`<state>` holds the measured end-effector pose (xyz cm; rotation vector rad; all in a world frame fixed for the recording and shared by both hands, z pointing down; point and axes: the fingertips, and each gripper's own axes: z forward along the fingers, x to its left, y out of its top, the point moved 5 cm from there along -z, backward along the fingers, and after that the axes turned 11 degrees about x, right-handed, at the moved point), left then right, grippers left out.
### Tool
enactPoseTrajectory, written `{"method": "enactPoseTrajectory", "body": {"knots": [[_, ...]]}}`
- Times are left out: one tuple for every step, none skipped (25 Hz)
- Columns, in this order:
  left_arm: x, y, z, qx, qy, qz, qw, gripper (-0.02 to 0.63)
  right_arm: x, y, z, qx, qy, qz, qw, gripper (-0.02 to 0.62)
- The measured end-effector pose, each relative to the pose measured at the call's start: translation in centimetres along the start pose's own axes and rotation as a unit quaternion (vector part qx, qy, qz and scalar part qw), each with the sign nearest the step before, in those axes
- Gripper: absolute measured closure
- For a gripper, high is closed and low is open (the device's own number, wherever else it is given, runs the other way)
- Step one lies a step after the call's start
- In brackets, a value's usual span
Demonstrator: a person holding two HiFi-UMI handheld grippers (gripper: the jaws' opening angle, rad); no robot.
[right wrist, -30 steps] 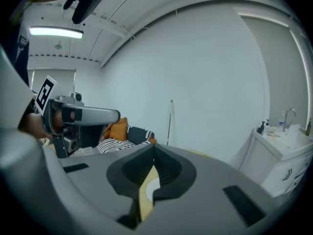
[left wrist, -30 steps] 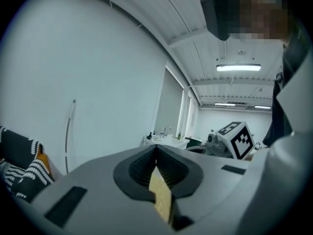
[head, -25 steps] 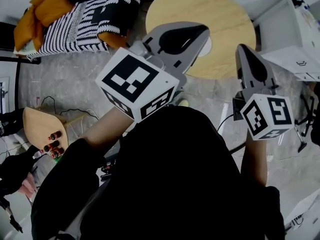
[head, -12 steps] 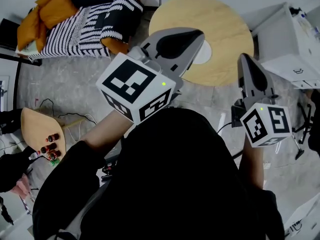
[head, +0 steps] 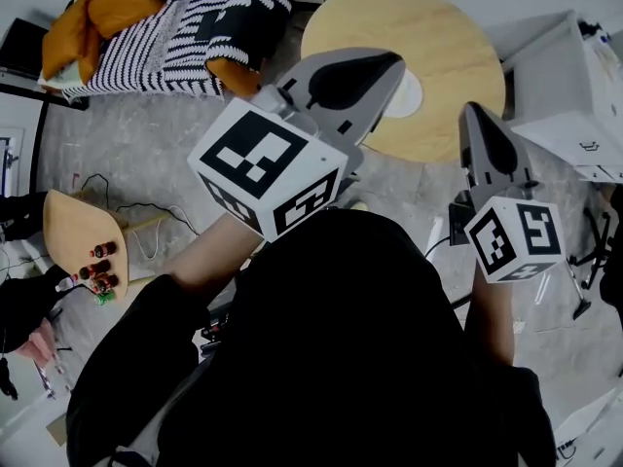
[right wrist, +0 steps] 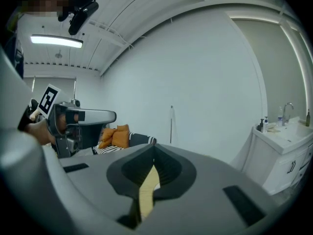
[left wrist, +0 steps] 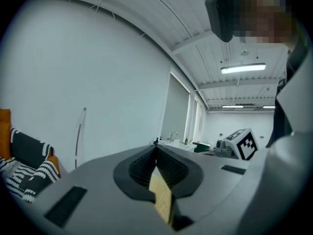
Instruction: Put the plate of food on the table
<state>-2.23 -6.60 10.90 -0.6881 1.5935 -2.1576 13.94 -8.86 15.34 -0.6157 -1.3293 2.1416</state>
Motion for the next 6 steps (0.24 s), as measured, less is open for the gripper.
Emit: {"method": "enactPoseTrajectory", "body": {"knots": [[0.02,-0.03,0.08,0.001,0.0,-0.002,1.0,0.6,-0.1,-0.04,0.12,0.0,0.001,0.0,1.0,0.586],[0.04,-0.05,0.19,0.001,-0.001,-0.003,1.0,0.6,-0.21,-0.07,0.25,0.001,0.002,0.0,1.0,0.587],[0.02,-0.09,0.29,0.002,-0.005,-0.005,1.0,0.6,-0.32,-0.11,0.37,0.001,0.002,0.0,1.0,0.586],[-0.06,-0.15,0.4,0.003,-0.01,-0.008,0.9999,0.6,-0.41,-0.17,0.47,0.002,0.003,0.0,1.0,0.588],[-0.19,-0.23,0.49,0.004,-0.018,-0.01,0.9998,0.6,-0.49,-0.24,0.56,0.004,0.003,-0.001,1.0,0.587],[-0.33,-0.31,0.59,0.005,-0.025,-0.012,0.9996,0.6,-0.57,-0.32,0.64,0.005,0.004,-0.001,1.0,0.587]]}}
